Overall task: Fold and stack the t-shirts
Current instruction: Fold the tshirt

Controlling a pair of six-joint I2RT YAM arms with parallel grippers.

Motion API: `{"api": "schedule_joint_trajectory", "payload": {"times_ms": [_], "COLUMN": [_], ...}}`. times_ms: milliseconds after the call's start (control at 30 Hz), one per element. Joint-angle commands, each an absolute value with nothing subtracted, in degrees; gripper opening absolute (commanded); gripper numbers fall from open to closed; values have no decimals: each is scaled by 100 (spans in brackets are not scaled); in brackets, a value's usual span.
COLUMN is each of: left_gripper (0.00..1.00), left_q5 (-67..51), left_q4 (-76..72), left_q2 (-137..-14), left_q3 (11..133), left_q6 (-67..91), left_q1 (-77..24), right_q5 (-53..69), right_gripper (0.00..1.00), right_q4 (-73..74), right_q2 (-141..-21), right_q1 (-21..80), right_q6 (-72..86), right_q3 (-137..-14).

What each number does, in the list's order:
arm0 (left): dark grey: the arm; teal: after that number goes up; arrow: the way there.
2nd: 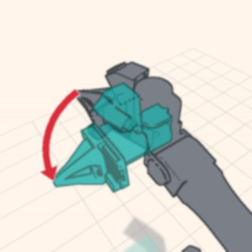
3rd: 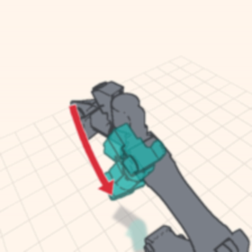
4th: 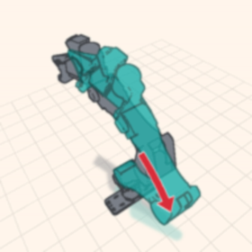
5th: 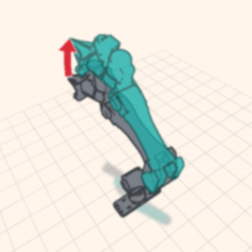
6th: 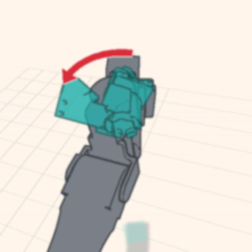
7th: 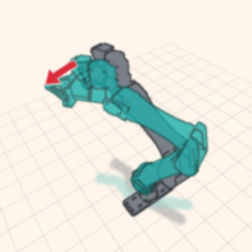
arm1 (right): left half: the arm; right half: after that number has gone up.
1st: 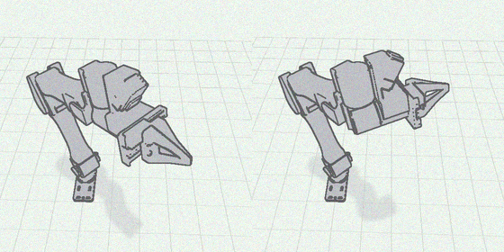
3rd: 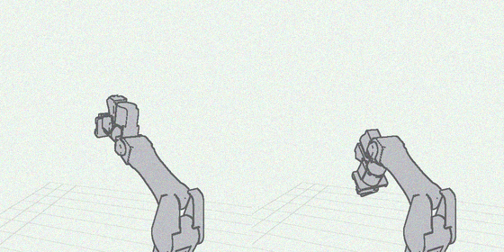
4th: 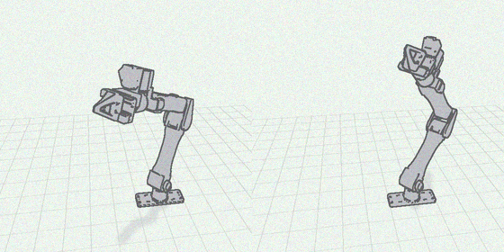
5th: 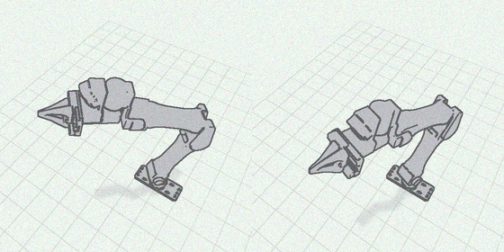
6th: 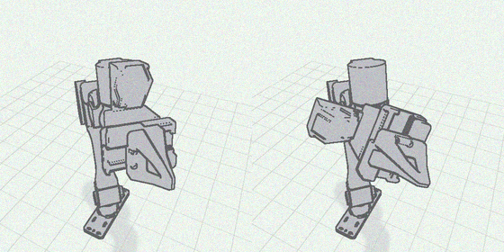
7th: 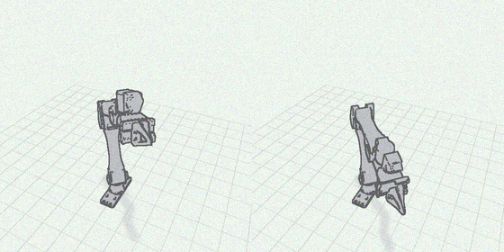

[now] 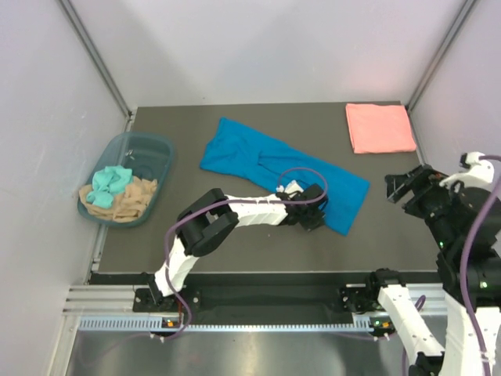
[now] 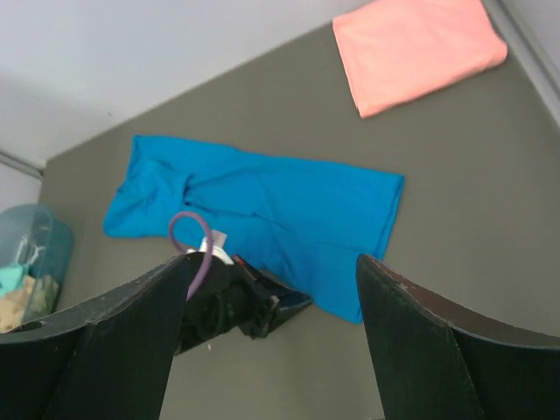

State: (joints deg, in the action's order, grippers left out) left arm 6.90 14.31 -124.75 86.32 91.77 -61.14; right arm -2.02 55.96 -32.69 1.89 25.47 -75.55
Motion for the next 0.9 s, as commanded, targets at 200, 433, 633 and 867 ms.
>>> {"api": "schedule_joint_trajectory", "payload": {"times_ms": [200,433,633,867], "left_gripper": [0,0,0,56], "left_q5": [782,800,1002,1036], "left_q4": [1645,1635,1643,2318], "left_q2": [-11339,-10741,-10003,-9817], "left_q3": [6883,6153,5160,5738], "left_q6": [9070,9123,9290,8606], "left_q1": [-6530,-6802,-6899,-6891], "right_q5": [-167,-124,360,527], "right_gripper": [76,76,75,75], "right_q4": [5494,5353,5072,4887], "right_q2": [-3735,-3929,-4061,-4017], "right_q1": [246,237,237,246], "right_q6": [2505,2505,2461,2426], "right_q3": [-7330,-6945,-6478,-6196]}}
